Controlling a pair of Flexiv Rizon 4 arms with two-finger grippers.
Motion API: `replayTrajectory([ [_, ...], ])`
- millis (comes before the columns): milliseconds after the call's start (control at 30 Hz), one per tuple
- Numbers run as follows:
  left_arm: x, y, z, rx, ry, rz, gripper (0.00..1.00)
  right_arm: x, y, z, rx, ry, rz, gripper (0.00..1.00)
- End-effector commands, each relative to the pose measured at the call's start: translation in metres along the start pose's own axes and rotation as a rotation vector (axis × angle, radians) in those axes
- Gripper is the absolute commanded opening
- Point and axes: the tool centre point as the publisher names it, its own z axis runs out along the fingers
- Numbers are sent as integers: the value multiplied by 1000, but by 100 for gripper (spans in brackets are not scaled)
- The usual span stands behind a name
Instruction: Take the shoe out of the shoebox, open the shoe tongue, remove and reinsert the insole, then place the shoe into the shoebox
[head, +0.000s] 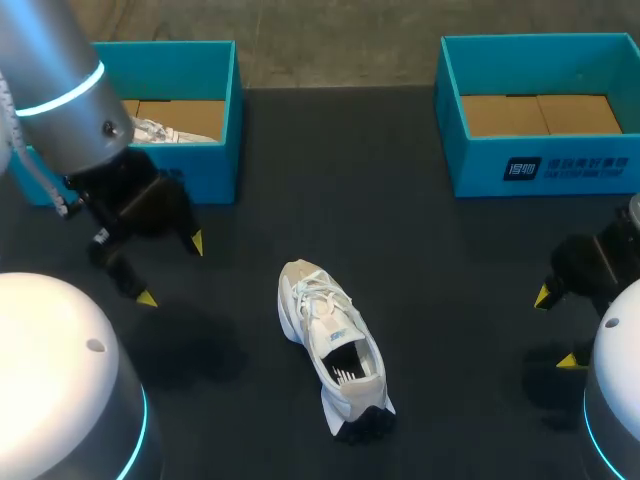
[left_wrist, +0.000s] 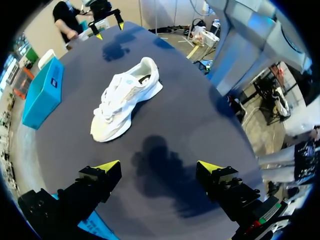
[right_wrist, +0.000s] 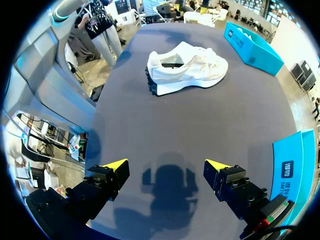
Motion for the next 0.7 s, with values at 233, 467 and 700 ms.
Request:
replayTrajectory([
  [233, 14, -64, 31, -34, -17, -20, 100, 2, 0, 1, 3, -3, 0, 100],
  [467, 15, -78, 38, -56, -18, 11, 100, 2, 0, 1, 3, -3, 0, 100],
  [700, 15, -78, 38, -56, -18, 11, 100, 2, 0, 1, 3, -3, 0, 100],
])
